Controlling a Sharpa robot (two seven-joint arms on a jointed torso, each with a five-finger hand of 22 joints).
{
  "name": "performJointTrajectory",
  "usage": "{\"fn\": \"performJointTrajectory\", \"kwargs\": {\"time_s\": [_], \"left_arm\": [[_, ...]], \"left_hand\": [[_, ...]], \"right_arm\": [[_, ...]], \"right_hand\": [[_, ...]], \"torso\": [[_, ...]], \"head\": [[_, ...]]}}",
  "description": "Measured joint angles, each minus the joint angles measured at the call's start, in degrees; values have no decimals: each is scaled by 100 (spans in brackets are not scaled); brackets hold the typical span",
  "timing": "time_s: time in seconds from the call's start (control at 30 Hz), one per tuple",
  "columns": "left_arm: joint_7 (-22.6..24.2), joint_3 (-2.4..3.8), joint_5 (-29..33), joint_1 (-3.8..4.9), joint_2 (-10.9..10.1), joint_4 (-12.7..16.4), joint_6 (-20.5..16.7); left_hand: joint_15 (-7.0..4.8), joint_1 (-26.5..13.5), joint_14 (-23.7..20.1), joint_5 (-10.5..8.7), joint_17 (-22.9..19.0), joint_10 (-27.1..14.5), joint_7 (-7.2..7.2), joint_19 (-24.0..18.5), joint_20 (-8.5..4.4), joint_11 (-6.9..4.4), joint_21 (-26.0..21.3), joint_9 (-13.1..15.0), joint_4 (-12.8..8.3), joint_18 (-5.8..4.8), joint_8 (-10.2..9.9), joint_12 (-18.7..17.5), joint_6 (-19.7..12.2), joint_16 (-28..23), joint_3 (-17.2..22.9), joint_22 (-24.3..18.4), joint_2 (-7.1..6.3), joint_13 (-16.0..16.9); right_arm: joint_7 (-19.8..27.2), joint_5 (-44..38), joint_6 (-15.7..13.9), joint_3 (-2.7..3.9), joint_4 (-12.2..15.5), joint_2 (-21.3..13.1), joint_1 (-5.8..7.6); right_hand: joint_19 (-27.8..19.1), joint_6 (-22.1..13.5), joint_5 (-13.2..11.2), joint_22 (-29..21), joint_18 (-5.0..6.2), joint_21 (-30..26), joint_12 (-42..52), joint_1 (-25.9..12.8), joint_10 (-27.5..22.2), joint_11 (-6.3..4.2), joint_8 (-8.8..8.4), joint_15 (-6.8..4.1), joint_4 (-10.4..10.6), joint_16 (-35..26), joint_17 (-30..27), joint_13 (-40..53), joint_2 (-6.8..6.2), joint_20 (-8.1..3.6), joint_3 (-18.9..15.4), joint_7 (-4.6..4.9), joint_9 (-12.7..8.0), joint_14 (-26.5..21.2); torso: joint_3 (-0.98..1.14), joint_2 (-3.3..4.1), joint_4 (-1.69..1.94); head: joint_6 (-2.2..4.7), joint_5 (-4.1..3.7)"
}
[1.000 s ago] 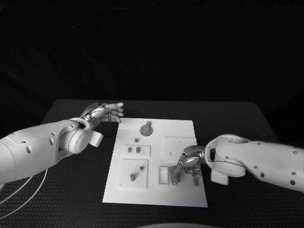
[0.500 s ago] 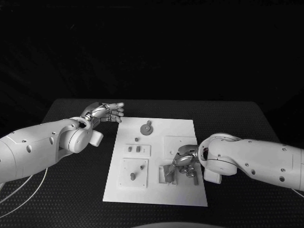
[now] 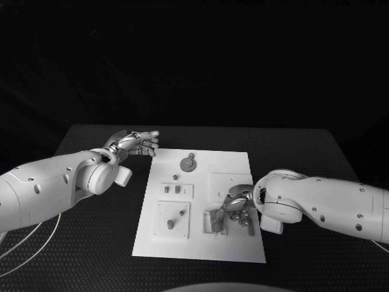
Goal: Assemble the parts on the task board
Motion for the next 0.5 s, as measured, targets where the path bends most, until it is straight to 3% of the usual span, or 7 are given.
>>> {"fn": "performJointTrajectory", "kwargs": {"time_s": [0.13,0.5], "left_arm": [[-10,0,-3,0,-8,3,0],[-29,0,-10,0,-12,12,0]], "left_hand": [[0,0,0,0,0,0,0,0,0,0,0,0,0,0,0,0,0,0,0,0,0,0],[0,0,0,0,-1,0,0,0,0,0,0,0,0,0,0,0,0,0,0,0,0,0]], "right_arm": [[-37,0,-2,-2,-17,12,-2],[-75,-1,-17,-4,-30,82,-24]], "right_hand": [[0,0,-1,0,0,0,0,-50,0,0,-28,-2,35,-22,-17,0,11,0,2,0,5,3],[1,16,2,0,4,0,0,-367,1,1,-60,-26,179,-22,-37,-6,-198,1,3,14,14,-20]], "torso": [[0,0,0],[4,2,-2]], "head": [[-8,0],[-26,-4]]}}
